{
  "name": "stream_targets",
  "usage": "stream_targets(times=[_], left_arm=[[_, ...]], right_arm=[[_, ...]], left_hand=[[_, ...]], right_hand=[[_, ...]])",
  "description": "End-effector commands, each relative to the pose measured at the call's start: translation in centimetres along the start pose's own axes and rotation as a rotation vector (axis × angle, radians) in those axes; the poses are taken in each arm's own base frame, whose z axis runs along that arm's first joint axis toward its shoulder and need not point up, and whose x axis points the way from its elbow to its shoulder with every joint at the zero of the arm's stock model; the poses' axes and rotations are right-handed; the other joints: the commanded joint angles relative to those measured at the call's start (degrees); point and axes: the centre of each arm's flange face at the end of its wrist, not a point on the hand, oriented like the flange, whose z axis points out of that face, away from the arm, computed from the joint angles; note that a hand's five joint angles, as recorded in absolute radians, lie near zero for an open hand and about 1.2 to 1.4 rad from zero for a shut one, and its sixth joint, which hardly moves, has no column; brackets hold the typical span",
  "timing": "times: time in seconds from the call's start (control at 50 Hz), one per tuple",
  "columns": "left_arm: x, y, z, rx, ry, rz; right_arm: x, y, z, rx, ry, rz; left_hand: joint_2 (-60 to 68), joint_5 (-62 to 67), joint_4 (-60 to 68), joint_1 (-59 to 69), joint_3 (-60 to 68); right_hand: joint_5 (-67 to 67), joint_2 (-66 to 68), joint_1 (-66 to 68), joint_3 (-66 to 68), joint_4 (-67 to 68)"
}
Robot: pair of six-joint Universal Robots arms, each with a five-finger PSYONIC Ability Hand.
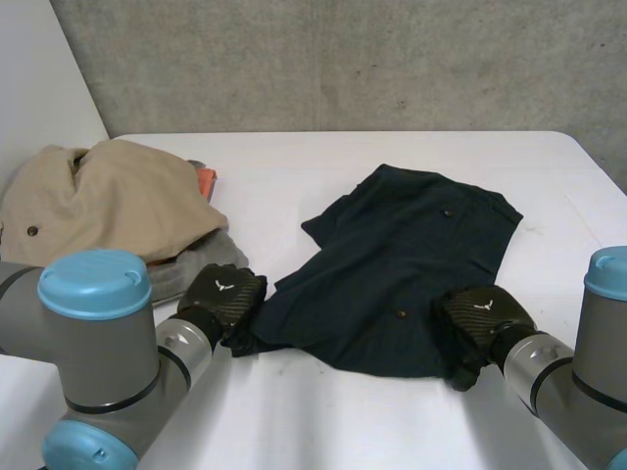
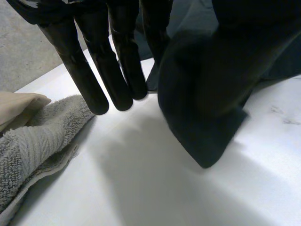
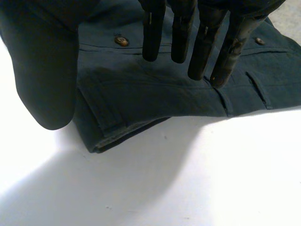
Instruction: Fold the laundry.
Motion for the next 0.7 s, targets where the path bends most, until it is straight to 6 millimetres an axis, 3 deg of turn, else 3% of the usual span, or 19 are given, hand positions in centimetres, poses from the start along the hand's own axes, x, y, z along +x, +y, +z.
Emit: stream_targets(times=[0.02,0.18,0.28,0.38,0.42,0.48,0.5,0.54,0.56,0.62,0.64,0.66,0.7], left_arm=[[-0.3,-0.5,0.6,0.027,-0.013,-0.001],[-0.4,-1.1,0.5,0.052,-0.021,0.0],[-0.4,-1.3,0.3,0.056,-0.023,0.0],[-0.6,-2.2,-0.1,0.078,-0.03,0.002],[-0.8,-2.8,-0.4,0.099,-0.036,0.002],[-1.4,-5.1,-1.4,0.176,-0.056,0.004],[-1.8,-6.8,-2.3,0.234,-0.07,0.009],[-2.3,-8.7,-3.2,0.3,-0.089,0.019],[-2.9,-11.0,-4.3,0.381,-0.116,0.034],[-3.9,-14.6,-6.4,0.512,-0.161,0.062],[-4.5,-16.9,-7.9,0.596,-0.189,0.079],[-4.8,-18.1,-8.6,0.638,-0.206,0.085],[-5.4,-20.4,-10.1,0.728,-0.237,0.089]], right_arm=[[-0.3,-0.5,-0.8,0.018,-0.003,-0.008],[-1.0,-0.1,-0.8,0.015,-0.023,-0.024],[-1.0,0.7,0.7,0.002,-0.02,-0.028],[-0.5,0.3,1.6,0.028,0.006,-0.032],[-0.3,0.1,1.6,0.039,0.013,-0.033],[0.4,-2.1,0.5,0.12,0.048,-0.049],[0.7,-3.2,-0.1,0.163,0.064,-0.06],[1.4,-6.3,-2.1,0.279,0.106,-0.105],[1.7,-7.2,-2.7,0.314,0.121,-0.119],[3.0,-11.9,-5.3,0.482,0.196,-0.174],[3.3,-13.0,-6.0,0.523,0.213,-0.185],[4.0,-15.5,-7.9,0.614,0.255,-0.198],[4.6,-17.9,-9.9,0.702,0.295,-0.206]], left_hand=[[21.7,22.7,22.1,23.2,21.9],[21.7,22.7,22.1,23.2,21.9],[21.7,22.7,22.1,23.2,21.9],[21.7,22.7,22.1,23.2,21.9],[21.7,22.7,22.1,23.2,21.9],[21.7,22.7,22.1,23.2,21.9],[21.7,22.7,22.1,23.2,21.9],[21.7,22.7,22.1,23.2,21.9],[21.7,22.7,22.1,23.2,21.9],[21.7,22.7,22.1,23.2,21.9],[21.7,22.7,22.1,23.2,21.9],[21.7,22.7,22.1,23.2,21.9],[21.7,22.7,22.1,23.2,21.9]], right_hand=[[4.9,5.6,8.0,4.3,4.0],[5.9,6.6,9.0,5.3,5.0],[10.4,11.1,13.5,9.8,9.5],[55.9,56.6,59.0,55.3,55.0],[55.9,56.7,59.0,55.3,55.1],[55.9,56.7,59.0,55.3,55.1],[55.9,56.7,59.0,55.3,55.1],[55.9,56.7,59.0,55.3,55.1],[55.9,56.7,59.0,55.3,55.1],[55.9,56.7,59.0,55.3,55.1],[55.9,56.7,59.0,55.3,55.1],[55.9,56.7,59.0,55.3,55.1],[55.9,56.7,59.0,55.3,55.1]])
